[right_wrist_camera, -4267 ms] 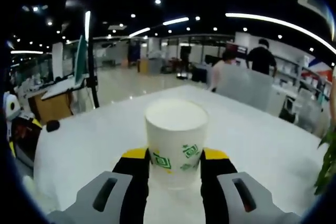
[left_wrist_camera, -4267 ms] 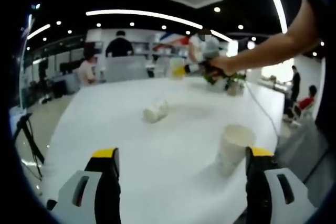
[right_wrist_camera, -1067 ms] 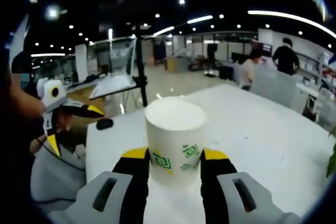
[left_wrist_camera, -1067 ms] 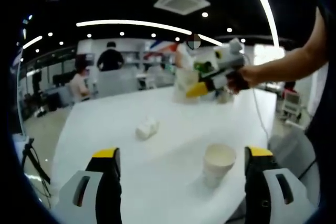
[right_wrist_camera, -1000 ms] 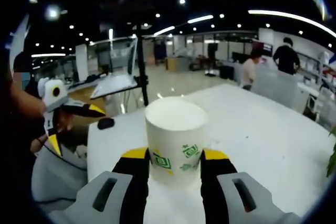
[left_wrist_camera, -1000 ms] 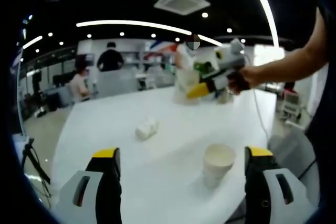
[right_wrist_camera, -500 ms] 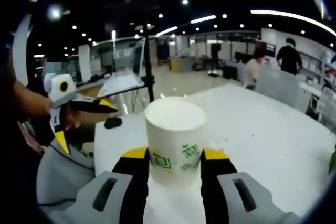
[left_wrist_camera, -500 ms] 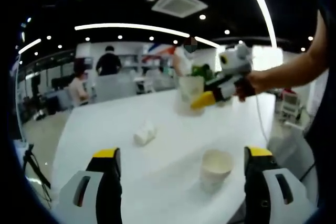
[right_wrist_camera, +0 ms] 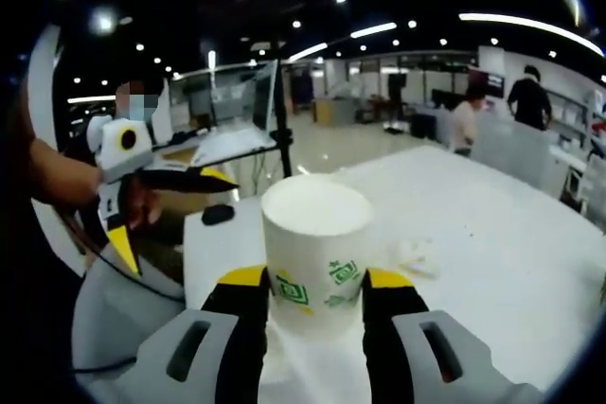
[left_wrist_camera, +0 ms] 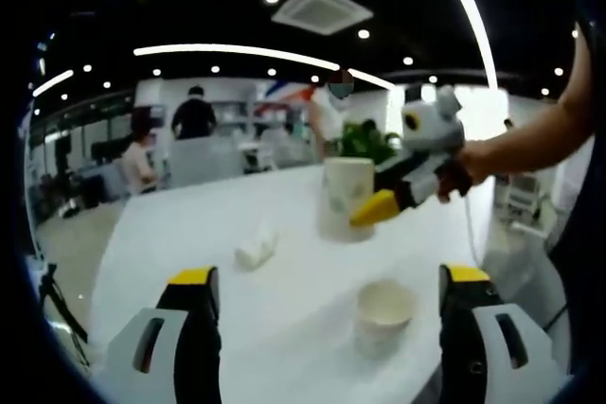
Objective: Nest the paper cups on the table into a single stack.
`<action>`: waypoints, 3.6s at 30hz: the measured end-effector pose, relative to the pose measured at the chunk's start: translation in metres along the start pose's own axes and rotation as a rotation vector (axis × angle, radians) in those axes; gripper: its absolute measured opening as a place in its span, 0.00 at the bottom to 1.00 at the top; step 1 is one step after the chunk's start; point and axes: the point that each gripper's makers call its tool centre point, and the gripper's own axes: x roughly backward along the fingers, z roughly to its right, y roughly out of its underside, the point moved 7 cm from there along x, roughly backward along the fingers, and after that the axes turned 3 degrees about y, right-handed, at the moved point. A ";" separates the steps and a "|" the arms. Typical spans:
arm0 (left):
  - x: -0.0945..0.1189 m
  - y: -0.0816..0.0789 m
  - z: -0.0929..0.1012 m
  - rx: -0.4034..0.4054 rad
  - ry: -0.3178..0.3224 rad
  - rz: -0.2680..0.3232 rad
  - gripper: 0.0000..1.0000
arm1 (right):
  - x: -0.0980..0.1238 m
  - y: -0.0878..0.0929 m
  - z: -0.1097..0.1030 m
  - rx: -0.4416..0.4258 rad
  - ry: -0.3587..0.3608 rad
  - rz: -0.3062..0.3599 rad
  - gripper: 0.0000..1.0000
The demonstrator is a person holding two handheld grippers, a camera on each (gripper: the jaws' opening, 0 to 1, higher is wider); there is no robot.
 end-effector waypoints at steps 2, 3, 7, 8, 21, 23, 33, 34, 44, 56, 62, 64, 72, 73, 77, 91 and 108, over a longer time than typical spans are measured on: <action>-0.002 -0.001 0.001 -0.003 0.004 0.004 0.94 | 0.000 0.002 -0.003 0.013 -0.003 -0.005 0.36; -0.002 -0.002 0.001 -0.003 0.005 0.005 0.94 | 0.000 0.003 -0.005 0.018 -0.005 -0.009 0.36; -0.007 -0.004 0.001 -0.001 0.004 0.008 0.92 | 0.002 0.006 -0.012 0.020 -0.016 -0.014 0.36; -0.008 -0.005 0.002 -0.002 0.005 0.010 0.92 | 0.003 0.007 -0.014 0.020 -0.019 -0.015 0.36; -0.030 -0.019 0.015 -0.031 0.054 0.023 0.87 | 0.010 0.018 -0.036 -0.006 -0.067 -0.036 0.36; -0.033 -0.021 0.016 -0.029 0.061 0.030 0.85 | 0.010 0.019 -0.041 -0.006 -0.086 -0.039 0.36; -0.039 -0.026 0.023 0.001 0.107 0.036 0.74 | 0.011 0.014 -0.061 0.045 -0.142 -0.061 0.36; -0.039 -0.026 0.023 0.001 0.110 0.035 0.72 | 0.011 0.013 -0.062 0.047 -0.146 -0.060 0.36; -0.040 -0.029 0.033 0.015 0.173 0.020 0.54 | 0.009 0.009 -0.073 0.077 -0.189 -0.063 0.36; -0.043 -0.034 0.041 0.010 0.234 0.015 0.44 | 0.011 0.006 -0.076 0.106 -0.233 -0.049 0.36; -0.044 -0.035 0.044 -0.001 0.253 0.010 0.43 | 0.012 0.006 -0.080 0.126 -0.262 -0.046 0.36; -0.044 -0.035 0.045 0.004 0.265 0.007 0.42 | 0.013 0.006 -0.081 0.131 -0.273 -0.046 0.36; -0.043 -0.039 0.046 -0.019 0.268 0.019 0.41 | 0.014 0.004 -0.079 0.136 -0.274 -0.030 0.38; -0.044 -0.039 0.046 -0.022 0.268 0.021 0.41 | 0.014 0.004 -0.078 0.137 -0.271 -0.028 0.38; -0.043 -0.043 0.044 -0.027 0.263 0.034 0.40 | 0.015 0.002 -0.072 0.133 -0.239 -0.008 0.42; -0.039 -0.060 0.028 0.002 0.221 0.107 0.40 | 0.039 -0.009 -0.041 0.082 -0.075 0.163 0.87; -0.035 -0.086 0.039 0.043 0.425 0.200 0.40 | 0.078 -0.003 -0.034 0.007 -0.026 0.233 0.94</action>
